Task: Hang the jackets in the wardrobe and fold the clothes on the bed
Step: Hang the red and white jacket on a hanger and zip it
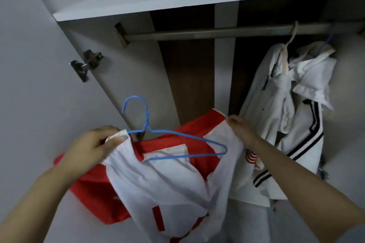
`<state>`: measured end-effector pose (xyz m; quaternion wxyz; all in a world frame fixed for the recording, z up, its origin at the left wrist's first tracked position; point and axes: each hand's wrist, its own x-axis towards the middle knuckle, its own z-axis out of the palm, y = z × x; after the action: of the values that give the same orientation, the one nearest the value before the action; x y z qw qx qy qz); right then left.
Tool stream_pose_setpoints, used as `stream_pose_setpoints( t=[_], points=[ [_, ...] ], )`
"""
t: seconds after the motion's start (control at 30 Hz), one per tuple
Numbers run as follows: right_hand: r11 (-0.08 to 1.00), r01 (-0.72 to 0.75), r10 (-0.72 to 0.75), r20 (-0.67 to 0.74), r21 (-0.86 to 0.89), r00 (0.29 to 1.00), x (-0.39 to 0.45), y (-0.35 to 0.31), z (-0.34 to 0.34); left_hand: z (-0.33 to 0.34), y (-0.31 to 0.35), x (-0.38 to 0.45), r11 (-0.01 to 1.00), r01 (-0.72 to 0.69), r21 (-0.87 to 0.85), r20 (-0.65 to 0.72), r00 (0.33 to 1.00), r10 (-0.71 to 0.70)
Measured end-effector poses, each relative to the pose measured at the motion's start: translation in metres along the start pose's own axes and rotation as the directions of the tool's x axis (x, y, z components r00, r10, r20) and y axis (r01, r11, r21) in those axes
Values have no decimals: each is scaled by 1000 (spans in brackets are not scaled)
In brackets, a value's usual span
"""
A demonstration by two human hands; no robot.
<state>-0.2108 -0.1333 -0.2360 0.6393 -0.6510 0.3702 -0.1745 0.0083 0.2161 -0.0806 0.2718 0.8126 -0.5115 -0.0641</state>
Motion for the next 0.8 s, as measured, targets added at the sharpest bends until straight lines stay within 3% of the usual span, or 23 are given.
stream_pose_setpoints(
  t=[0.13, 0.27, 0.4, 0.47, 0.6, 0.7, 0.8],
  points=[
    [996, 60, -50, -134, 68, 990, -29, -34, -49, 21, -3, 0, 980, -15, 198, 82, 997, -2],
    [991, 130, -133, -118, -33, 984, -73, -79, -52, 50, 9, 7, 961, -6, 276, 5, 1000, 5],
    [922, 288, -300, -8, -258, 954, -124, -123, -25, 62, 36, 18, 997, -39, 70, -86, 995, 45],
    [841, 412, -414, 74, -352, 908, -146, -143, -10, 57, 50, 24, 994, -107, -13, -98, 990, 105],
    [570, 620, -664, 142, -539, 734, -176, -182, -6, 25, 78, 39, 960, -279, -36, -162, 949, 270],
    [562, 636, -656, 182, -529, 732, -187, -215, -2, -11, 108, 59, 925, -380, -23, -255, 896, 362],
    [557, 660, -727, 89, -504, 681, -193, -248, 5, -47, 138, 85, 904, -426, 17, -297, 862, 412]
  ],
)
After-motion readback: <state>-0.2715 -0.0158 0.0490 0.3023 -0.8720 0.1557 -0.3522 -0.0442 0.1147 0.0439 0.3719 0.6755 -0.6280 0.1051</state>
